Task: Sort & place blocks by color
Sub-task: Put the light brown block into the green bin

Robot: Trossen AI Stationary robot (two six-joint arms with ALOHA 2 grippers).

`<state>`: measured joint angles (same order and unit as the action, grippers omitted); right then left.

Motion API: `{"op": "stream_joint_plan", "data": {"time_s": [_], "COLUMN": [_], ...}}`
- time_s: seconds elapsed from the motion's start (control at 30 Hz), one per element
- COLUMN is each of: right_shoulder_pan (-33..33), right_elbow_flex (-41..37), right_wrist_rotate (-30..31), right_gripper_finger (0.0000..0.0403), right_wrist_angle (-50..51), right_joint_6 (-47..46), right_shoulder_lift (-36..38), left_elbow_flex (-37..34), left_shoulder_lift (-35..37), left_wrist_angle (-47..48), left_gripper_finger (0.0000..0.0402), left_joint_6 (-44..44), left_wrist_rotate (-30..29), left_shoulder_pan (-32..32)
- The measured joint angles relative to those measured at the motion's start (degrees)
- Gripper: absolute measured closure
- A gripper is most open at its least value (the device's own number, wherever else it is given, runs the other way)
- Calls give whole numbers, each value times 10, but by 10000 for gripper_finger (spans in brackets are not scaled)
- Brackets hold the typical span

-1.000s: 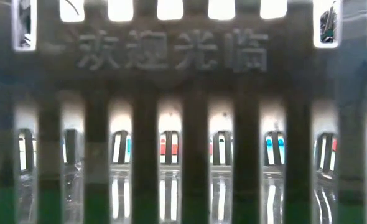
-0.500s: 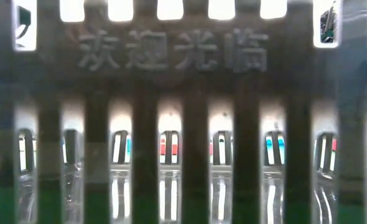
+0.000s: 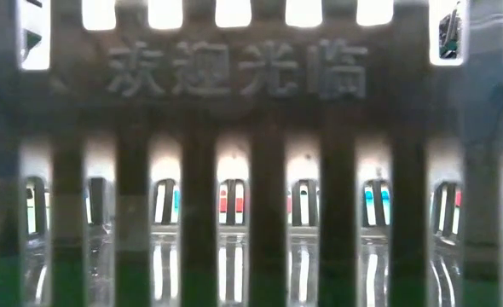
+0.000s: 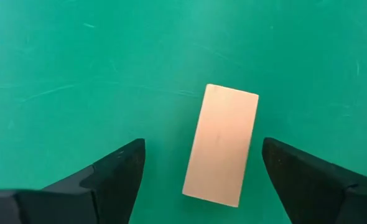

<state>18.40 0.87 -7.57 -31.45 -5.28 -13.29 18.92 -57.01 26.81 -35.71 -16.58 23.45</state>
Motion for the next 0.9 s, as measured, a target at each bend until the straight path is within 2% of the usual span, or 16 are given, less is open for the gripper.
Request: {"op": "stream_joint_plan", "data": {"time_s": [0.27, 0.47, 0.6, 0.73, 0.9], "right_shoulder_pan": [0, 0, 0, 0, 0], "right_elbow_flex": [0, 0, 0, 0, 0], "right_wrist_rotate": [0, 0, 0, 0, 0], "right_gripper_finger": [145, 145, 145, 145, 145], "right_wrist_angle": [0, 0, 0, 0, 0], "right_joint_6": [0, 0, 0, 0, 0], "right_shoulder_lift": [0, 0, 0, 0, 0], "left_elbow_flex": [0, 0, 0, 0, -1], "left_shoulder_lift": [0, 0, 0, 0, -3], "left_wrist_angle": [3, 3, 3, 2, 0], "left_gripper_finger": [156, 224, 255, 262, 235], "left_joint_6": [14, 11, 15, 33, 26], "left_wrist_rotate": [-16, 30, 39, 36, 32], "left_shoulder_pan": [0, 0, 0, 0, 0]}}
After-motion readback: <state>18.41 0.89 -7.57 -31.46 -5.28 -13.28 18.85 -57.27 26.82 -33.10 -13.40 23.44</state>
